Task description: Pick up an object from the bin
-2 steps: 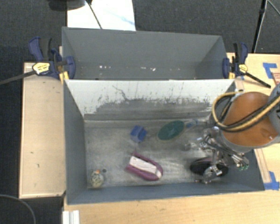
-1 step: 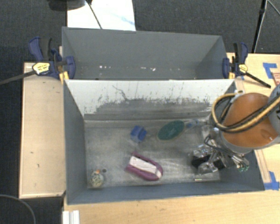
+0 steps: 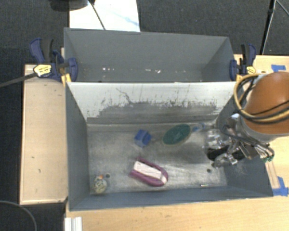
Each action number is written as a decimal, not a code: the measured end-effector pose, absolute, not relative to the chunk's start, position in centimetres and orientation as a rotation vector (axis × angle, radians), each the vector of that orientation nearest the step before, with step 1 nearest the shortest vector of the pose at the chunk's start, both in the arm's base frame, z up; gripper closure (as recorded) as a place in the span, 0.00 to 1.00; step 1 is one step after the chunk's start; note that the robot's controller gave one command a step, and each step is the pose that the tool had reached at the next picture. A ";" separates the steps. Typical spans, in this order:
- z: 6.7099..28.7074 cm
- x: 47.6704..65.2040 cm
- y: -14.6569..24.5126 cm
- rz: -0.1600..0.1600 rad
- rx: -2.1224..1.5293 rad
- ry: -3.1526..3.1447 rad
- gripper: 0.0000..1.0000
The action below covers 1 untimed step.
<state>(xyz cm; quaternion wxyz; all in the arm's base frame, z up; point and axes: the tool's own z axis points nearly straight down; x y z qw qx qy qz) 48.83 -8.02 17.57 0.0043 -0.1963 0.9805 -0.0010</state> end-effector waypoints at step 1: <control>22.2 49.2 -7.7 -0.002 -0.600 3.077 1.00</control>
Offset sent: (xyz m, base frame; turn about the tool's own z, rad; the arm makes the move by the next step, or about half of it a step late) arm 0.0021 0.0028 0.0432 0.0117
